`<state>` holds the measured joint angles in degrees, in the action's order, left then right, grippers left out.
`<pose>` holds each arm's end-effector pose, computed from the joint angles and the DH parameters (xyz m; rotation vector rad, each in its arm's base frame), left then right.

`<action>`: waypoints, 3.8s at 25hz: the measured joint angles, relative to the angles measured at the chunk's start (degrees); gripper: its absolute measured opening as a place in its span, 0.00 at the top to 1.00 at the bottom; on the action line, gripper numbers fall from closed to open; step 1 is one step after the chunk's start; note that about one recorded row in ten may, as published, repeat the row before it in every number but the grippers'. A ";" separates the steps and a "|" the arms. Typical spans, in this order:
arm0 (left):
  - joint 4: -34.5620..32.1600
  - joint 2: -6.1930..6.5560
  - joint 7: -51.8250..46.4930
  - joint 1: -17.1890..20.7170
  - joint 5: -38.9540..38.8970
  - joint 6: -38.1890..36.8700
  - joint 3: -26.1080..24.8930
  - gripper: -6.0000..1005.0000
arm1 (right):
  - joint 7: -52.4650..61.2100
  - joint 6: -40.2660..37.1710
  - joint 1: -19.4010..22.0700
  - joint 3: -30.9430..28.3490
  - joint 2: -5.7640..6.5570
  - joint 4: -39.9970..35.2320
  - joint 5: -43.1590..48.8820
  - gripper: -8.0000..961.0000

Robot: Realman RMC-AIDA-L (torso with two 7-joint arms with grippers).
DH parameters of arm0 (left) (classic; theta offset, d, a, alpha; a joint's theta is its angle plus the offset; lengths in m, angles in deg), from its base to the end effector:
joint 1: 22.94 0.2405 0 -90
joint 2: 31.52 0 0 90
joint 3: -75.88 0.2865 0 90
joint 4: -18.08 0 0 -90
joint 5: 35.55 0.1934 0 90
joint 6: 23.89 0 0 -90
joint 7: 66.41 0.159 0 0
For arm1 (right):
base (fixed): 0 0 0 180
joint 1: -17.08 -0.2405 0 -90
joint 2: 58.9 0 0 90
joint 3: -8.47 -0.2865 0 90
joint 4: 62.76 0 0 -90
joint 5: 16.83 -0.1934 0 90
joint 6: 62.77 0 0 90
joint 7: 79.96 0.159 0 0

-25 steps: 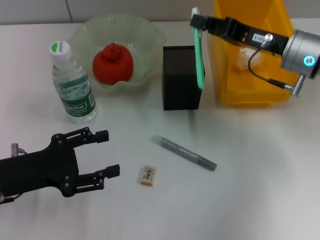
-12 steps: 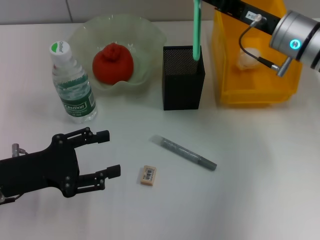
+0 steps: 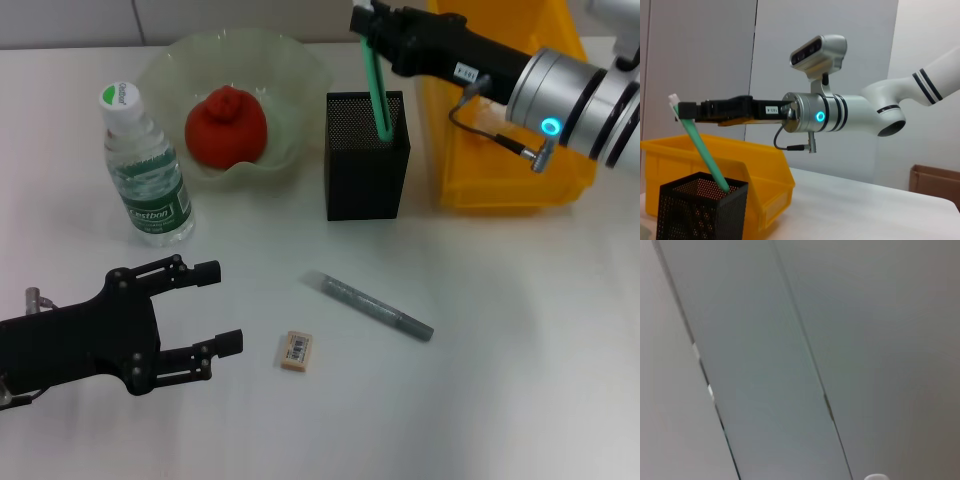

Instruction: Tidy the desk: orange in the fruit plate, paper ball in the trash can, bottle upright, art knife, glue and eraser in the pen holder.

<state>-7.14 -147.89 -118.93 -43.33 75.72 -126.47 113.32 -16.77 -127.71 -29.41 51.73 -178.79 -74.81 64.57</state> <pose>-0.3068 0.2474 -0.0281 -2.7341 -0.3551 -0.9389 0.1932 0.4293 -0.0641 -2.3130 0.6818 1.0131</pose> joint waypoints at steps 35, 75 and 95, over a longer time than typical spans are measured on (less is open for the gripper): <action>-0.03 1.14 0.12 1.59 0.45 1.12 0.32 0.22 | 13.57 -24.77 5.56 18.91 0.80 -21.58 24.18 0.27; 0.00 0.79 0.13 1.93 0.16 1.24 0.00 0.22 | 21.25 -1.24 0.44 53.38 0.00 -20.80 21.16 0.39; 0.00 0.91 -0.36 1.81 -0.01 1.28 -1.38 0.22 | 17.86 -8.73 5.04 38.24 0.69 -22.66 17.68 0.59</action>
<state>-7.14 -146.98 -119.29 -41.53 75.71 -125.19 111.94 1.09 -136.44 -24.37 89.97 -178.10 -97.47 82.25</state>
